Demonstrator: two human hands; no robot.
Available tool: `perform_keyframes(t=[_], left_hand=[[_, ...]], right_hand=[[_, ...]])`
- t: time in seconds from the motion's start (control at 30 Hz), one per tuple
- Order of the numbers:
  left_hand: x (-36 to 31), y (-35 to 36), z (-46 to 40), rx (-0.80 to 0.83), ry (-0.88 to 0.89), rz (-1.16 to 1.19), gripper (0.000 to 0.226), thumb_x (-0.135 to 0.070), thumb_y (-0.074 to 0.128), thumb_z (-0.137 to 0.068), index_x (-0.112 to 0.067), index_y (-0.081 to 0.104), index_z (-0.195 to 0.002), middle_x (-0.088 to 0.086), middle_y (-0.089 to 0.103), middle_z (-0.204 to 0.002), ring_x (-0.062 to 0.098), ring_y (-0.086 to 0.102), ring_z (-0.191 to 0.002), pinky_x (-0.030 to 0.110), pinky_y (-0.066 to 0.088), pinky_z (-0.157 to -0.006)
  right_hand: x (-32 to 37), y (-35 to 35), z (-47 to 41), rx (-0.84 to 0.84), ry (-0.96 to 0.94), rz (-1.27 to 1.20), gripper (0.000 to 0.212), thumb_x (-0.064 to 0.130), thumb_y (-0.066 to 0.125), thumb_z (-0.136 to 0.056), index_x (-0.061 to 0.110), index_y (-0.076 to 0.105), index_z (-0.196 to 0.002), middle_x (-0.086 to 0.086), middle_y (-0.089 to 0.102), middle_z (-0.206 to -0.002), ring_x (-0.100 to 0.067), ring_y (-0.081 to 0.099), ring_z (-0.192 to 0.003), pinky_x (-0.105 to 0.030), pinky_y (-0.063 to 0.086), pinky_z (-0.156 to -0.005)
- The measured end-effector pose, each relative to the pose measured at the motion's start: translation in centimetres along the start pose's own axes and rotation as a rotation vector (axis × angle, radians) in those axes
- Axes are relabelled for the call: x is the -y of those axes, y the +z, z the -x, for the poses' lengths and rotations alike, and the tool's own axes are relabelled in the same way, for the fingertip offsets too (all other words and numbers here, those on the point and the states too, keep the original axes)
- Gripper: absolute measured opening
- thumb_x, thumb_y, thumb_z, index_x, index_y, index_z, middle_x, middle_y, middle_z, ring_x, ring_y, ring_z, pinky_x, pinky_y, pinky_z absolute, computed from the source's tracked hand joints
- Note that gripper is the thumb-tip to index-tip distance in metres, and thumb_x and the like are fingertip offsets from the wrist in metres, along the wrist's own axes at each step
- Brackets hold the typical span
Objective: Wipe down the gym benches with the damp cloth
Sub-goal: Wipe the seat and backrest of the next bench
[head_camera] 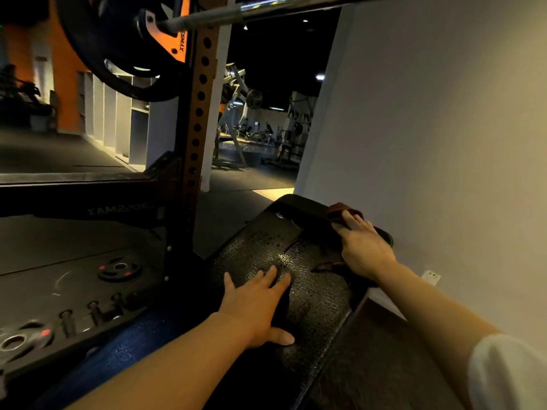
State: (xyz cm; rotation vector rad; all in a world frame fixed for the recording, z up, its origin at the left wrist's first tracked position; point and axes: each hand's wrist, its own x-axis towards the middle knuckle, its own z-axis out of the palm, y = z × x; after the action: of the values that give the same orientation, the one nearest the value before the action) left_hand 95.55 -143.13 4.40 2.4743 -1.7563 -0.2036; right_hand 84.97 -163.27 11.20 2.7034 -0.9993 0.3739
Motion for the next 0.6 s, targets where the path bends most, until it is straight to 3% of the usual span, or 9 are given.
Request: perform_keyframes(t=[0.07,0.2,0.27,0.37,0.5,0.6], left_hand=[[0.1,0.1,0.0,-0.009,0.0,0.013,0.104,-0.063,0.061,-0.08,-0.035,-0.009,-0.152,-0.003,-0.014,-0.161,0.02,-0.005,-0.149,0.069,0.0,-0.112],[0.1,0.1,0.0,-0.026,-0.004,0.006,0.104,-0.064,0.061,-0.08,-0.035,-0.007,-0.152,-0.004,-0.013,-0.161,0.02,-0.003,-0.149,0.069,0.001,-0.112],[0.2,0.2,0.1,-0.026,-0.005,0.017,0.103,-0.064,0.06,-0.08,-0.035,-0.008,-0.152,-0.004,-0.013,-0.161,0.019,-0.005,-0.149,0.069,0.0,-0.112],[0.3,0.4,0.3,-0.028,-0.003,0.035,0.102,-0.064,0.058,-0.082,-0.035,-0.01,-0.152,-0.005,-0.015,-0.161,0.018,-0.008,-0.149,0.069,0.0,-0.112],[0.4,1.0,0.3,-0.05,0.002,0.072,0.101,-0.063,0.058,-0.082,-0.036,-0.01,-0.152,-0.005,-0.016,-0.161,0.017,-0.009,-0.148,0.068,0.0,-0.112],[0.6,1.0,0.2,-0.054,0.004,0.077,0.101,-0.064,0.058,-0.082,-0.037,-0.009,-0.152,-0.007,-0.016,-0.161,0.017,-0.009,-0.148,0.069,0.0,-0.112]], right_hand=[[1.5,0.7,0.4,0.008,-0.042,-0.015,0.055,0.019,0.035,-0.1,0.026,0.019,-0.153,-0.002,-0.002,-0.163,-0.027,-0.002,-0.149,-0.042,0.001,-0.121],[5.0,1.7,4.6,0.028,-0.38,0.031,0.054,0.045,0.029,-0.102,0.026,0.02,-0.152,-0.001,0.0,-0.162,-0.023,-0.001,-0.149,-0.037,0.0,-0.118],[4.3,1.5,5.1,0.062,-0.453,0.084,0.054,0.047,0.027,-0.102,0.029,0.019,-0.152,0.002,-0.001,-0.162,-0.02,-0.002,-0.149,-0.036,0.0,-0.119],[2.1,0.9,2.4,0.021,-0.354,0.146,0.049,0.038,0.028,-0.104,0.031,0.02,-0.152,0.002,0.001,-0.162,-0.02,-0.002,-0.149,-0.038,0.003,-0.12],[2.1,0.6,-1.1,0.043,-0.052,-0.036,0.052,0.03,0.03,-0.104,0.025,0.017,-0.154,0.0,-0.005,-0.163,-0.023,-0.01,-0.148,-0.043,0.008,-0.119],[5.1,1.4,-0.8,0.048,-0.137,-0.011,0.053,0.033,0.031,-0.104,0.022,0.015,-0.154,-0.003,-0.006,-0.162,-0.027,-0.009,-0.148,-0.043,0.007,-0.119]])
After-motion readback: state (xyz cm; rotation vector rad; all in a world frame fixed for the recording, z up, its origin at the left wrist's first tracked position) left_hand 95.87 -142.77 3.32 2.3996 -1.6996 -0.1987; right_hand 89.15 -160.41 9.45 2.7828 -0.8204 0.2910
